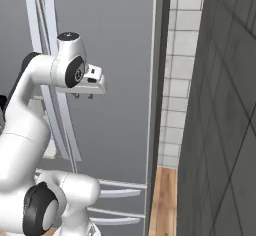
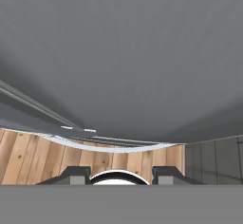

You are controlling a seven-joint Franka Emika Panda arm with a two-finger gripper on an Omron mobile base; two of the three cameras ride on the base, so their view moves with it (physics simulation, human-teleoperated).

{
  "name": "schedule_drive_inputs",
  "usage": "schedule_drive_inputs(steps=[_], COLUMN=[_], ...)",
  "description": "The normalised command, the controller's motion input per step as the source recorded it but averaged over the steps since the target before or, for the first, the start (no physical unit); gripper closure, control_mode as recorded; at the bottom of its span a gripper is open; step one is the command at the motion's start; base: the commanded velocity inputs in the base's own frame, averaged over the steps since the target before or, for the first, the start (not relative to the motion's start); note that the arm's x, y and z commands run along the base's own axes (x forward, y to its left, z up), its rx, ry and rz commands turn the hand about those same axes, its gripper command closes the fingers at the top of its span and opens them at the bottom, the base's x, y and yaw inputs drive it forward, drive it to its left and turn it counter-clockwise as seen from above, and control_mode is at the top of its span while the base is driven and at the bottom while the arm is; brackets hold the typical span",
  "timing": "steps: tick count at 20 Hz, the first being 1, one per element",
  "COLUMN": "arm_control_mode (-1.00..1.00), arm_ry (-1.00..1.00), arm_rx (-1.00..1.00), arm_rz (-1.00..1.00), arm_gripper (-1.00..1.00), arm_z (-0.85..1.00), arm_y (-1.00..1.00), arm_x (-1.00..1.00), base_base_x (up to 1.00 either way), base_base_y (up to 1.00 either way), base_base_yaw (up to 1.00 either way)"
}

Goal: Take the cake and donut from the fridge and place them on the empty tray on the dining counter.

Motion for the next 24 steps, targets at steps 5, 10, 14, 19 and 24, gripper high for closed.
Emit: schedule_drive_inputs(steps=[5, 10, 14, 19, 24], arm_control_mode=[1.00, 1.00, 1.00, 1.00, -1.00], arm_ry=[0.00, 0.00, 0.00, 0.00, 0.02], arm_rx=[0.00, 0.00, 0.00, 0.00, 0.00], arm_rz=[0.00, 0.00, 0.00, 0.00, 0.00], arm_gripper=[-1.00, -1.00, -1.00, -1.00, -1.00], arm_z=[0.00, 0.00, 0.00, 0.00, -0.01], arm_y=[0.00, 0.00, 0.00, 0.00, 0.03], arm_x=[0.00, 0.00, 0.00, 0.00, 0.00], base_base_x=[-0.26, -0.55, -0.15, 0.00, 0.00], base_base_y=[0.08, 0.27, 0.43, 0.52, 0.18], base_base_yaw=[0.00, 0.00, 0.00, 0.00, 0.00])
